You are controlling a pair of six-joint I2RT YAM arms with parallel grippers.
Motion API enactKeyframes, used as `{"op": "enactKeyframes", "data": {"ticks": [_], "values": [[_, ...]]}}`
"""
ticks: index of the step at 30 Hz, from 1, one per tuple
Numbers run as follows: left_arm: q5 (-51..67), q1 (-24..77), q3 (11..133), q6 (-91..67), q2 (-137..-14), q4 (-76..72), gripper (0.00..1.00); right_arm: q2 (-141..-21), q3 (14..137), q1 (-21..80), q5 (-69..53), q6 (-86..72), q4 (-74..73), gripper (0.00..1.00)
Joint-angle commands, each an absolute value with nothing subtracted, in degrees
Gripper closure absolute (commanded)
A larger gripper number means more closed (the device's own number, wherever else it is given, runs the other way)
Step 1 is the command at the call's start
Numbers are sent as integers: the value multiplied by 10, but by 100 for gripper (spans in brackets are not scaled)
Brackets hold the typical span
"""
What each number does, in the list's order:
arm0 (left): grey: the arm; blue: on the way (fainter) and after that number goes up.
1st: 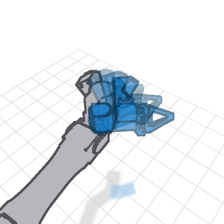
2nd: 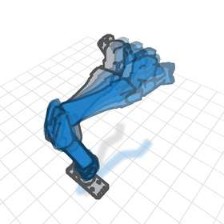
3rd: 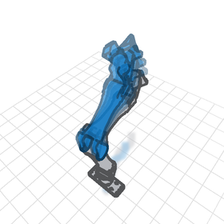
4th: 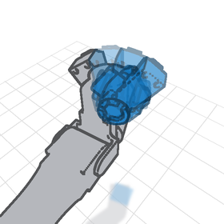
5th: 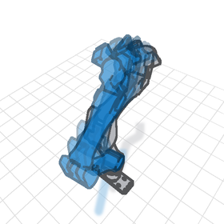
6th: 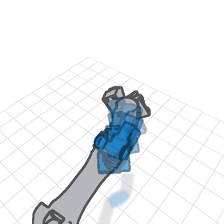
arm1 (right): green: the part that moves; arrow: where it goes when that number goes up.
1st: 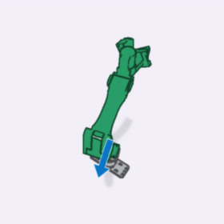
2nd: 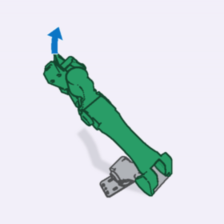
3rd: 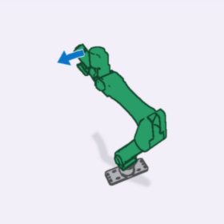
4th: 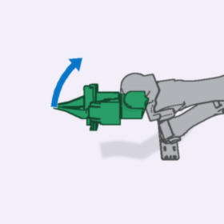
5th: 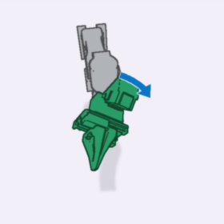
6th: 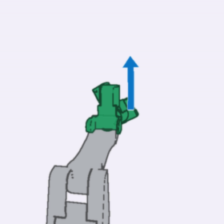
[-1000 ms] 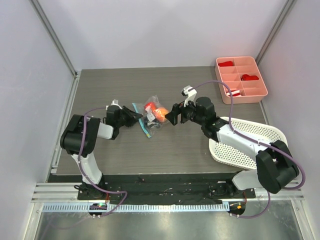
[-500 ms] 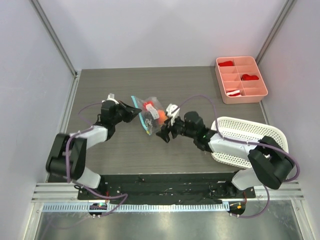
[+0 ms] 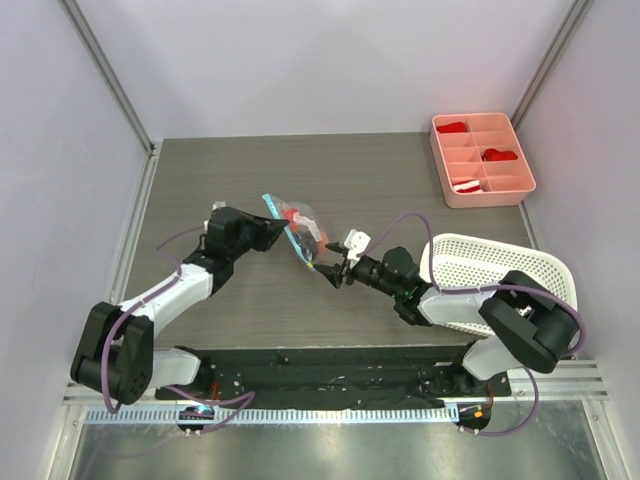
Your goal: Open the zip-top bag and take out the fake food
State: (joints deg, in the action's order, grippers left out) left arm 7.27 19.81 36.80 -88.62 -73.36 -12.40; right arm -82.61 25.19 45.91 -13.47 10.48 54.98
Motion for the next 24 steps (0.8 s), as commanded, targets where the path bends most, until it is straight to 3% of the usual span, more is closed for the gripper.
{"op": "enactKeyframes", "data": {"ticks": [1,11,13,16,24], "values": [[33,217,366,-974,-719,-172,100,-841,232,460,-145,73,699,39],[-23,222,392,-998,-686,-124,100,-800,199,460,-139,102,676,41],[-22,225,395,-1001,-690,-120,100,-806,208,461,-166,94,664,46],[-25,229,389,-1012,-690,-132,100,-852,211,463,-168,73,747,47],[-32,231,381,-1016,-677,-138,100,-900,228,471,-172,47,794,49]]}}
